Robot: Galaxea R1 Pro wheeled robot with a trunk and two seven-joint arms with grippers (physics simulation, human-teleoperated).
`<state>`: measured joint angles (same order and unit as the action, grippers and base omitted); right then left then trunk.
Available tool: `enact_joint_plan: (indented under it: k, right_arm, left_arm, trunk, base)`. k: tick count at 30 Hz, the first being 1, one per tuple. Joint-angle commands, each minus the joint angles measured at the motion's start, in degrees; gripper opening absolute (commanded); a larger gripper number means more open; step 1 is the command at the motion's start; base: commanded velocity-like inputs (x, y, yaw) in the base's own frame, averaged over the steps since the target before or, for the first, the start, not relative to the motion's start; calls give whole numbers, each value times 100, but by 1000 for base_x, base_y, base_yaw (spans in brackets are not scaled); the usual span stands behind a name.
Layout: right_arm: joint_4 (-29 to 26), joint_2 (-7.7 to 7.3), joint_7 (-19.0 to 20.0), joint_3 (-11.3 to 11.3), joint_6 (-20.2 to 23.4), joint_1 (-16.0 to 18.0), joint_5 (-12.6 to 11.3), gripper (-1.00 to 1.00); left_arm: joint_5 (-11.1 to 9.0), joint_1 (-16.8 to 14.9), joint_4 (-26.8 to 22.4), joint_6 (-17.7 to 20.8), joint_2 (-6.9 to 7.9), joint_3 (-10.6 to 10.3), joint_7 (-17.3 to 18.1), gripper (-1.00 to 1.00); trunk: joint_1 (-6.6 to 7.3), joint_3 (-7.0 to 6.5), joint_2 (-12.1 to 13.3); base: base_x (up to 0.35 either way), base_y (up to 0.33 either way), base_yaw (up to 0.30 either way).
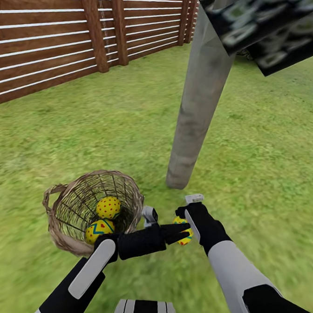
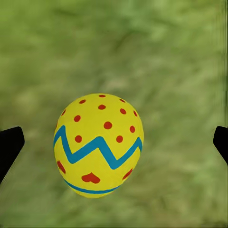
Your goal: Take the three Easter eggs out of the wicker basket on the lawn in the garden, then place them on the lawn next to a single tree (choose any tree) so that all three eggs are next to the same tree and none are left in the basket.
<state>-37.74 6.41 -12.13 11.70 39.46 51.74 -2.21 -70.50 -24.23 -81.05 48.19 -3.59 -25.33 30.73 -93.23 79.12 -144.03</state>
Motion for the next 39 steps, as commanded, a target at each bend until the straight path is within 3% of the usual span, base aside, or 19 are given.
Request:
enact_joint_plan:
  k: [1,5,9,12,17,18,19,22,24,25,28,33,39]
  right_arm:
    - [-5,-12,-35,-12,27,2,-30,100]
    - [-5,-17,-35,-27,27,2,-31,100]
    - [-13,-99,20,-42,27,2,-30,100]
    - [-14,-247,631,-46,27,2,-25,100]
    - [-113,-358,903,-45,27,2,-29,100]
    - [-127,-460,1369,-52,27,2,-33,100]
    - [-127,-518,1589,-69,28,2,-33,100]
    - [-130,-666,2099,-330,34,2,-32,100]
    - [-135,-730,2347,-664,49,2,-22,100]
    - [-332,-822,2712,-985,460,2,-17,100]
    - [-696,-906,2887,-1045,758,2,-18,100]
    - [-967,-1008,2932,-1079,845,2,-24,100]
    - [-1081,-1079,2936,-1101,949,2,-25,100]
  left_arm:
    - [-16,-2,2,32,-3,2,-2,100]
    - [-23,-20,-33,68,-65,10,-425,100]
    - [-67,-37,-64,93,-72,19,-495,100]
    - [-76,-38,-70,96,-72,19,-498,100]
    - [-78,-38,-72,102,-72,19,-492,100]
    - [-78,-38,-79,96,-72,17,-470,100]
    - [-78,-38,-101,95,-72,14,-467,100]
    - [-78,-38,-169,94,-72,11,-451,100]
    - [-77,-38,-184,94,-72,11,-438,100]
    - [-77,-38,-199,92,-72,11,-392,100]
    - [-78,-43,-211,97,-55,22,-204,100]
    - [-78,-46,-268,109,31,64,386,100]
    - [-86,-46,-279,120,304,368,906,100]
  trunk:
    - [3,-19,0]
    - [13,-108,6]
    - [24,-196,11]
    - [31,-263,15]
    - [44,-374,22]
    - [47,-396,23]
    - [50,-418,24]
    - [57,-484,28]
    - [62,-529,31]
    - [65,-551,32]
    - [73,-617,36]
    - [86,-728,43]
    - [101,-861,51]
  base:
    - [0,0,0]
    - [0,0,0]
    - [-221,0,0]
    - [-338,8,0]
    - [-289,50,0]
    - [-13,2,0]
    - [-7,1,0]
    - [-3,0,0]
    - [0,0,0]
    - [0,0,0]
    - [0,0,0]
    - [0,0,30]
    - [0,0,245]
